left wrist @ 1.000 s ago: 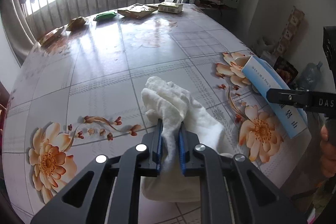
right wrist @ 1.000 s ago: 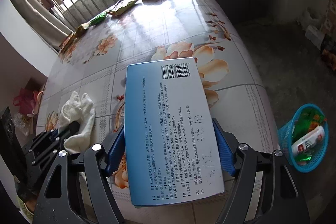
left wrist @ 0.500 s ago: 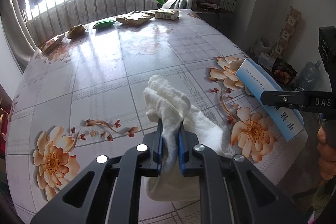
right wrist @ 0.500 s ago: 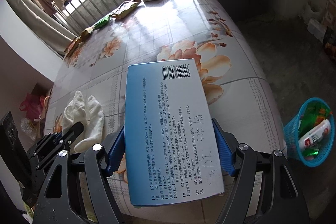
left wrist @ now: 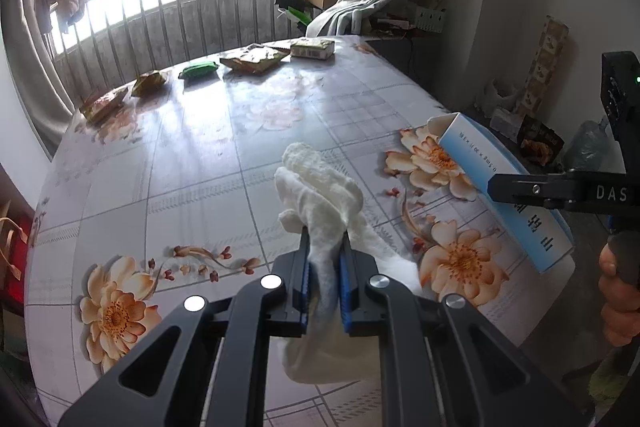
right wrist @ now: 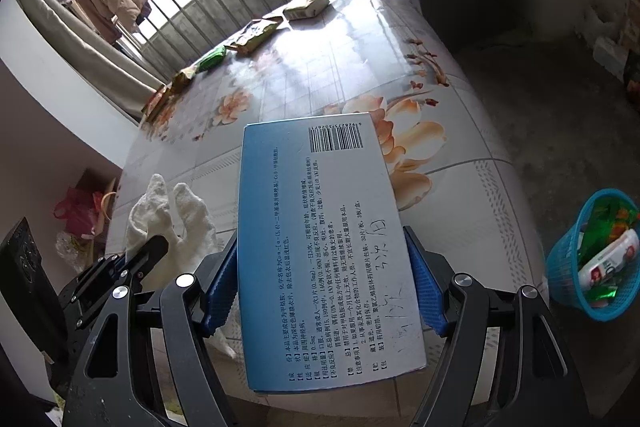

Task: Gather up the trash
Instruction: 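Grasp the white glove with the left tool while the right tool holds the box, then carry the glove and box with both tools over the blue basket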

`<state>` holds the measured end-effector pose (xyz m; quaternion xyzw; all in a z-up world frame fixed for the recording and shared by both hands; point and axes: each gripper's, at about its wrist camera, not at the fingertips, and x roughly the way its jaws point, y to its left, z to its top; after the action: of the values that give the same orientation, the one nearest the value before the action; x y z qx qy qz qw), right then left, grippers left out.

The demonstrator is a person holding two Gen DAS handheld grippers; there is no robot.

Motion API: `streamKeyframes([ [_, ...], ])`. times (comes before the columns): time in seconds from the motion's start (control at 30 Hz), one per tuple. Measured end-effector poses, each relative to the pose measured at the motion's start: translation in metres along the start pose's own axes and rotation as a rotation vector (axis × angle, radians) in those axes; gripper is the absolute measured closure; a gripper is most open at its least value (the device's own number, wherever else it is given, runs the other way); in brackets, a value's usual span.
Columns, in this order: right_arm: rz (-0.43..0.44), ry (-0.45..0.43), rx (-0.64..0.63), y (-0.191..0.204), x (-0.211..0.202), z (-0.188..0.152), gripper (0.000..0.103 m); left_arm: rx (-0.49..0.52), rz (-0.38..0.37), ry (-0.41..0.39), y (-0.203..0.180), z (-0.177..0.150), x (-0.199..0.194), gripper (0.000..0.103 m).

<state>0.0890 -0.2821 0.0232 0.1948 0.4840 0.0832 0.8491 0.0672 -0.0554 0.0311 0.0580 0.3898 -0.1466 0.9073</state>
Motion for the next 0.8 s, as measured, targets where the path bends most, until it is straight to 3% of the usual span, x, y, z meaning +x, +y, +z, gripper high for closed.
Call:
streamKeyframes([
  [0.5, 0.03, -0.07, 0.04, -0.012, -0.029, -0.006, 0.033, 0.044, -0.029, -0.065, -0.025, 0.013, -0.031, 0.092],
  [0.8, 0.035, -0.156, 0.116, -0.036, -0.061, -0.017, 0.033, 0.111, -0.105, -0.112, -0.059, 0.032, -0.047, 0.092],
])
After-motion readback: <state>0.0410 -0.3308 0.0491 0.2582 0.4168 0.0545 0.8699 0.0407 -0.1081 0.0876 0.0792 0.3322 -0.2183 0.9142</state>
